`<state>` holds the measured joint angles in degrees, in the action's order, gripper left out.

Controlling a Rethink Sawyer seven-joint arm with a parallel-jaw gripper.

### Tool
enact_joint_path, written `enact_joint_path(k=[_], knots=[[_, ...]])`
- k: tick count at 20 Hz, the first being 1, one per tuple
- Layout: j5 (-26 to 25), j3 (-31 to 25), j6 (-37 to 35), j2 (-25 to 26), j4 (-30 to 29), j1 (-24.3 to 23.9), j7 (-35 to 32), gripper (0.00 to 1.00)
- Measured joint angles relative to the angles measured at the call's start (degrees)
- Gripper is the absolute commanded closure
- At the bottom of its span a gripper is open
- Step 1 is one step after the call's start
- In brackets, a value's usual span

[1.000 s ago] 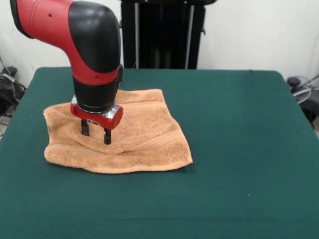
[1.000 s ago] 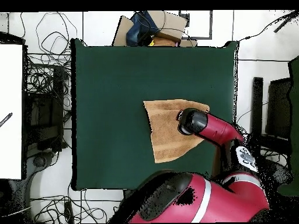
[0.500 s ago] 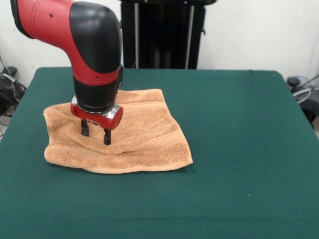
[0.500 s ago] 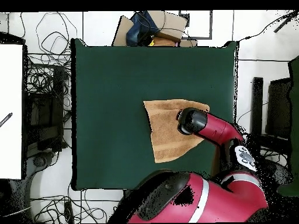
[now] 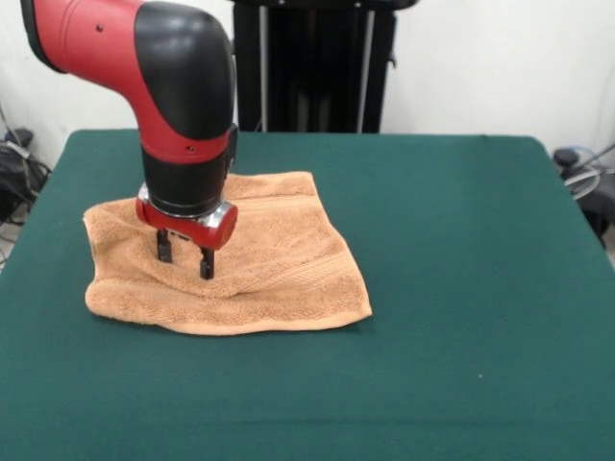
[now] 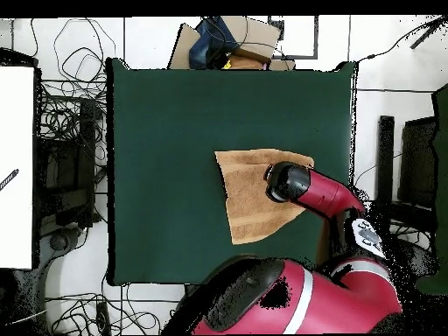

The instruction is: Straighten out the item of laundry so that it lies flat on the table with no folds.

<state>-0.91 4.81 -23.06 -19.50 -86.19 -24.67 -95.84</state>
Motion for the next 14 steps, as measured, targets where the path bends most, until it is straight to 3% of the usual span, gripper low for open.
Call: enact_joint_path(k=[1, 14], knots=[[0.01, -0.02, 0.55, -0.10, -0.31, 0.02, 0.00, 1.00], [0.01, -0.03, 1.48, -0.30, -1.46, -0.11, 0.00, 1.00]])
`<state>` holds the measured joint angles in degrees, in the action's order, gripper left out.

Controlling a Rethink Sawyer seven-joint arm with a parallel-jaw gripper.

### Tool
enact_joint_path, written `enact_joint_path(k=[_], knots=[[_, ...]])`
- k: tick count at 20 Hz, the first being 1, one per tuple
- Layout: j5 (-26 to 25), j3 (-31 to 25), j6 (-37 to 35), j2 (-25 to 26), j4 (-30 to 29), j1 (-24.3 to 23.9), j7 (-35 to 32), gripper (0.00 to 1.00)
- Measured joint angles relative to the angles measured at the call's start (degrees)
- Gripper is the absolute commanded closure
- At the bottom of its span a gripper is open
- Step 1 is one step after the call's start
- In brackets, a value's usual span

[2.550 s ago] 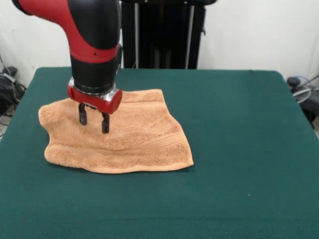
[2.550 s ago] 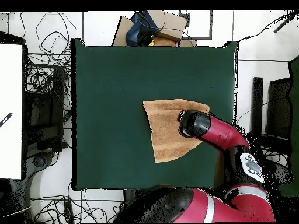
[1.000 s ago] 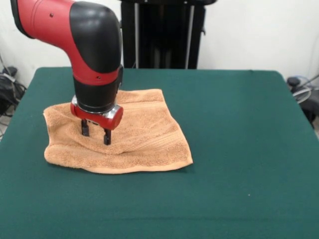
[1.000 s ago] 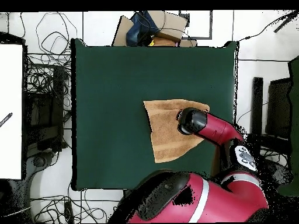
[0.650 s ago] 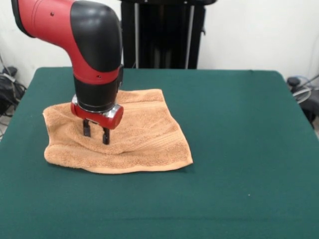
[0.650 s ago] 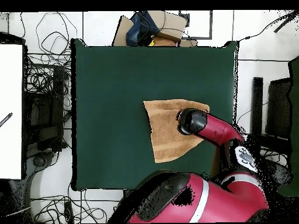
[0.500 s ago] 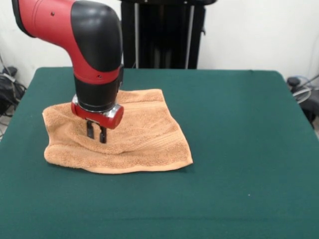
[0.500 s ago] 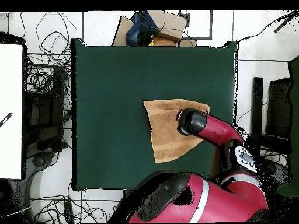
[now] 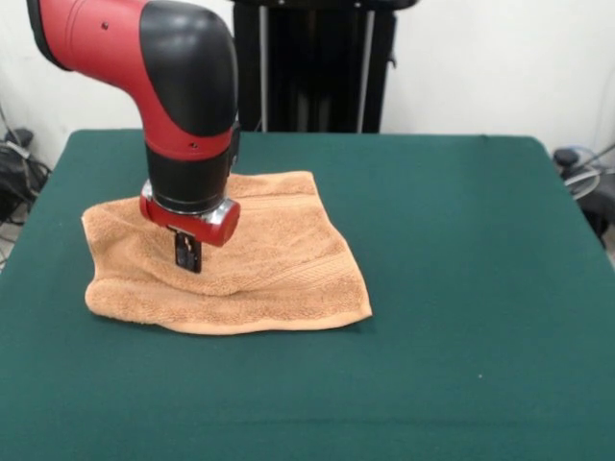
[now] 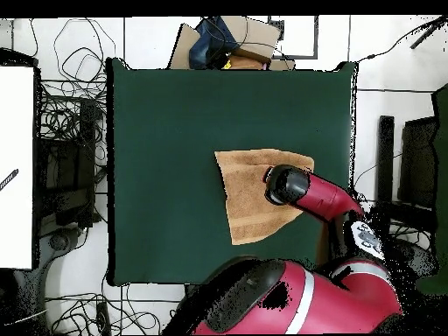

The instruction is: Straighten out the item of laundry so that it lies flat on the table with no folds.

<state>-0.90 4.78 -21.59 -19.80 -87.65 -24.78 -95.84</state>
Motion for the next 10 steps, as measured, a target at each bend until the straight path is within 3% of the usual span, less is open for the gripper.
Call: enact_joint_path(k=[10], knots=[[-0.01, 0.01, 1.15, -0.19, -0.51, 0.05, 0.00, 1.00]])
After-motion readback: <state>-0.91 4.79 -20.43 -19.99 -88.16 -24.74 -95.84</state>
